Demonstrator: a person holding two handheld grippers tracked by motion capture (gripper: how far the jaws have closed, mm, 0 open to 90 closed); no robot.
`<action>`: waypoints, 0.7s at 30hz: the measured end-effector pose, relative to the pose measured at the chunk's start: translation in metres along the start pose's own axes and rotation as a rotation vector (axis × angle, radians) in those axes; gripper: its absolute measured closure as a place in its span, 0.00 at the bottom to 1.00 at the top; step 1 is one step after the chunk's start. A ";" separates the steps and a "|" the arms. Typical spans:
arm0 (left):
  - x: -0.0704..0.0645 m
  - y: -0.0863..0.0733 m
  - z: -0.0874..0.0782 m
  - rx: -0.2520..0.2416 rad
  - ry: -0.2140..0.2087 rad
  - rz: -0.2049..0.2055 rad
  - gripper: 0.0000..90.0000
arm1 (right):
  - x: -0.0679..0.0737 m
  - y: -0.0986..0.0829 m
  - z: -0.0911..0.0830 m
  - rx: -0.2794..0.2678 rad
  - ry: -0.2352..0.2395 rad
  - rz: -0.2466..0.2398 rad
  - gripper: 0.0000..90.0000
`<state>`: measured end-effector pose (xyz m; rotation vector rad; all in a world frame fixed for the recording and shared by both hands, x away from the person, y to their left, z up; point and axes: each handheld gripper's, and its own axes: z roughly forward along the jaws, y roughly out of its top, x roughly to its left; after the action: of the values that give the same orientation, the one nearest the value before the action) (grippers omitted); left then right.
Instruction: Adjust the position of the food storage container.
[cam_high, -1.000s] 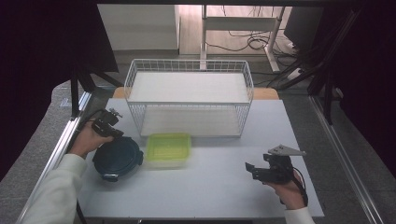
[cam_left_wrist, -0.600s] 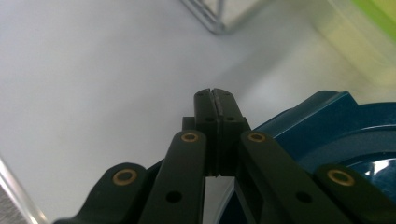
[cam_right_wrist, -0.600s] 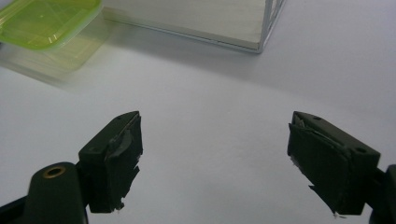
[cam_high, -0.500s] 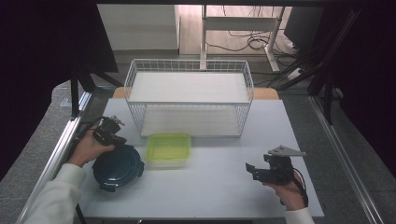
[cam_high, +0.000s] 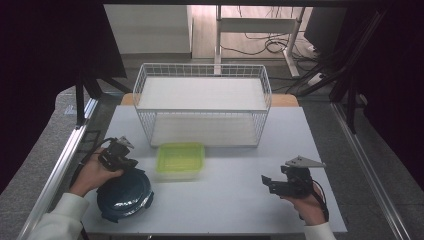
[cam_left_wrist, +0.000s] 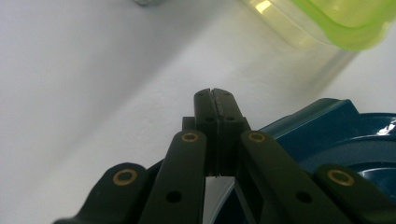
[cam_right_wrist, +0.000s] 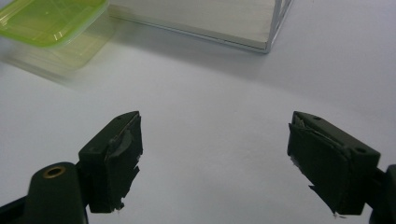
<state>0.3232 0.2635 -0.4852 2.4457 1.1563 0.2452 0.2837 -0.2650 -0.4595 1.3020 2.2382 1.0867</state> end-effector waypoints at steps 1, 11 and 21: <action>0.000 0.000 0.000 0.000 0.000 0.000 1.00 | 0.000 0.000 0.000 0.000 0.000 -0.002 0.20; 0.015 -0.021 -0.024 -0.068 0.119 -0.087 1.00 | 0.001 0.001 0.000 -0.002 -0.002 -0.004 0.20; 0.022 -0.087 -0.046 -0.025 0.138 -0.205 1.00 | 0.003 0.001 0.002 0.003 0.000 -0.008 0.20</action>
<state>0.2614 0.3430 -0.4827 2.2970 1.4429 0.3683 0.2838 -0.2615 -0.4596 1.2937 2.2432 1.0812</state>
